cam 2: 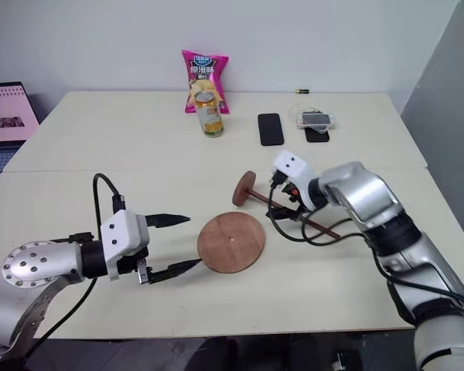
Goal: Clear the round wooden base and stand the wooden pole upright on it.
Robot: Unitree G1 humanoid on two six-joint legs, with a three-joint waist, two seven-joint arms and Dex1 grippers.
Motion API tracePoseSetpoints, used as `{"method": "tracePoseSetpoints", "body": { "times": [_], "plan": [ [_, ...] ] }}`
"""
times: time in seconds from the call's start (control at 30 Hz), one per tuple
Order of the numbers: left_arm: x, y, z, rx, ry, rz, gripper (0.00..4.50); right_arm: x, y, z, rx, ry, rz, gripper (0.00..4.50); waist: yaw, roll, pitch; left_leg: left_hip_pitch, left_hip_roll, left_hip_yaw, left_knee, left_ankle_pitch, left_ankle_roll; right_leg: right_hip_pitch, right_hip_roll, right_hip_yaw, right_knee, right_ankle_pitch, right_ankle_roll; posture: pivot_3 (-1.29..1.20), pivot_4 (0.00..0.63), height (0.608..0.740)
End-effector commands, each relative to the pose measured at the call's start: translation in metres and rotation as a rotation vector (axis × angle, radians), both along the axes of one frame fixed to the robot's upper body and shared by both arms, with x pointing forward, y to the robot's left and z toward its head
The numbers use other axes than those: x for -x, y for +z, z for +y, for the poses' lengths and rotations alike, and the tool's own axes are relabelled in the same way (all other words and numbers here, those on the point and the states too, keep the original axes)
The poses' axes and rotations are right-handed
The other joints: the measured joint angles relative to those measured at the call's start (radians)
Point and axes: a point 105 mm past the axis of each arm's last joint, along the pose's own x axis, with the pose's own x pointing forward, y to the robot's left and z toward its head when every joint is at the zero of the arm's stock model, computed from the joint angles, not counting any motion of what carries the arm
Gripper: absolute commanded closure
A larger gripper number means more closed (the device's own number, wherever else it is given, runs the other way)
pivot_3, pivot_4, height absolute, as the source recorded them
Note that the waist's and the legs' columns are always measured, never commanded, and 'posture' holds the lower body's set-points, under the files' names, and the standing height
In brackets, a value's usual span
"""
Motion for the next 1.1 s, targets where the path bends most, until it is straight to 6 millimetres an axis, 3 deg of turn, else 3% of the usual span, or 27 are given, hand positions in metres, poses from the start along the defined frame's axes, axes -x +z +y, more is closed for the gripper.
{"method": "tracePoseSetpoints", "body": {
  "times": [0.03, 0.33, 0.5, 0.97, 1.1],
  "plan": [
    [-0.002, 0.002, -0.002, -0.003, 0.0, -0.042, 0.0, -0.015, 0.0, 0.003, 0.047, 0.006, -0.008, 0.03, 0.0, 0.0, 0.0, 0.0, 0.0, 0.0, 0.0, 0.0, 0.0, 0.0, 0.0, 0.0, 0.0, 0.0, 0.0, 0.0, 0.15, 0.74],
    [-0.003, -0.008, -0.004, 0.002, 0.006, -0.05, 0.0, -0.033, -0.012, 0.012, 0.133, 0.044, 0.058, 0.03, -0.001, 0.0, 0.0, -0.001, 0.0, 0.0, 0.0, 0.0, 0.0, -0.001, 0.0, 0.0, 0.0, 0.0, 0.0, 0.0, 0.15, 0.74],
    [-0.002, -0.013, -0.002, 0.001, 0.022, -0.051, 0.0, -0.034, -0.013, 0.012, 0.148, 0.072, 0.085, 0.97, -0.001, 0.0, 0.0, -0.001, 0.001, 0.0, 0.0, 0.0, 0.0, -0.001, 0.0, 0.0, 0.0, 0.0, -0.001, 0.0, 0.15, 0.74],
    [-0.004, -0.016, 0.004, 0.006, 0.038, -0.042, 0.0, -0.029, -0.001, 0.02, 0.053, 0.075, 0.149, 4.25, 0.0, 0.0, 0.0, -0.001, 0.001, 0.0, 0.0, 0.0, 0.0, -0.002, 0.0, 0.0, 0.0, 0.0, -0.001, 0.0, 0.15, 0.74],
    [-0.006, -0.015, 0.018, 0.01, 0.092, -0.027, 0.0, -0.026, 0.032, 0.023, -0.067, 0.088, 0.091, 4.26, 0.0, 0.0, 0.0, -0.003, 0.001, 0.0, 0.0, 0.0, 0.0, -0.004, 0.0, 0.0, 0.001, 0.001, -0.001, 0.0, 0.15, 0.74]
  ]
}}
